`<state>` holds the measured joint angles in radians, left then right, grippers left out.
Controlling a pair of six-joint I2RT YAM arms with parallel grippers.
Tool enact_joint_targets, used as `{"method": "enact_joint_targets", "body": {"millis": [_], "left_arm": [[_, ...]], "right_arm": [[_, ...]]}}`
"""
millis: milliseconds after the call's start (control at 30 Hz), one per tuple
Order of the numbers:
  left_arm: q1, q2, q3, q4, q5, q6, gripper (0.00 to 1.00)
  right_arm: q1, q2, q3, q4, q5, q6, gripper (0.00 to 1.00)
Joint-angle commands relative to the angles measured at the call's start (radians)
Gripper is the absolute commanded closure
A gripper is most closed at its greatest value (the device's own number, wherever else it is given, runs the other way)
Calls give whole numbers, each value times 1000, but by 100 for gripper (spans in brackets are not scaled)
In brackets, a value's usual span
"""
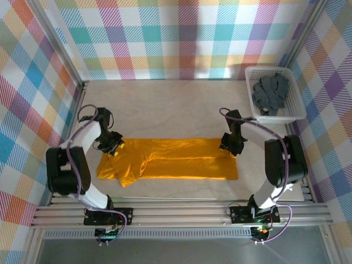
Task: Fold and stack the t-shirts
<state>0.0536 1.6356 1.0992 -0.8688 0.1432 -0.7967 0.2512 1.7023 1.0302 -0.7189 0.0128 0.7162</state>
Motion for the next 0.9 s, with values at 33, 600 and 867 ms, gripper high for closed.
{"method": "enact_joint_targets", "body": {"millis": [33,600,867], "left_arm": [[40,137,92,36,-54,42,68],[8,203,287,57,-136,165,50],[-473,-178,32,102,-309,257,81]], "right_arm": [[-36,119,78,-48,-8,-22,63],[-84,295,487,-119,-17,-212,58],[69,-108,201,-26,8,-171,56]]}}
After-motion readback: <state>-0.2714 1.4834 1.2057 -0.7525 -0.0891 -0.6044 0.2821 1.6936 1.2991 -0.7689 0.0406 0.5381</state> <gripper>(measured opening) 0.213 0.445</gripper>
